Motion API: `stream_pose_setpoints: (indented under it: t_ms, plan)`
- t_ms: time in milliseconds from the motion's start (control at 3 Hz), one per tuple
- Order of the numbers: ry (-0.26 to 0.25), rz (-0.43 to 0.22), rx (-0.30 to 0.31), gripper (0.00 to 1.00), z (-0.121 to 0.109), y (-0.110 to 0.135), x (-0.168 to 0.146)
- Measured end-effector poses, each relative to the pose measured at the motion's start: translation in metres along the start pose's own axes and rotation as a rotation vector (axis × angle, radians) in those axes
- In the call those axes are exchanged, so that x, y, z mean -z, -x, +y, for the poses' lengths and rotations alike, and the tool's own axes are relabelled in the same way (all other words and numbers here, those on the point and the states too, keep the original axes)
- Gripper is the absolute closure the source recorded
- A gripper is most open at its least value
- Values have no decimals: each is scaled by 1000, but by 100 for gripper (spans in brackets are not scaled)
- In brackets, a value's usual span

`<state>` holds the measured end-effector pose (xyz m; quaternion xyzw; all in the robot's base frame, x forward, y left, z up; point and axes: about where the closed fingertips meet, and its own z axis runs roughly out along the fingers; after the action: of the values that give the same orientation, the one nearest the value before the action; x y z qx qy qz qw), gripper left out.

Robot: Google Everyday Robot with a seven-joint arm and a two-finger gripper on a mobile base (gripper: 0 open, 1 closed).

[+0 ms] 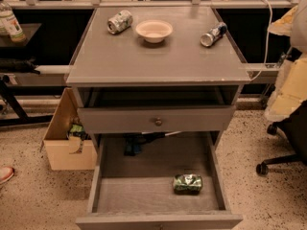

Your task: Pick green can from middle drawer and place on counter

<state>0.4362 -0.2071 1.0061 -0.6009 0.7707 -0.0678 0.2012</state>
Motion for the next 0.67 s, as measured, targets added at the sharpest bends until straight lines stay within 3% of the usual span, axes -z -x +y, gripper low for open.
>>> stream_pose_setpoints:
  t_ms: [667]
  plan:
    - [16,9,-6,0,3,-6,-18]
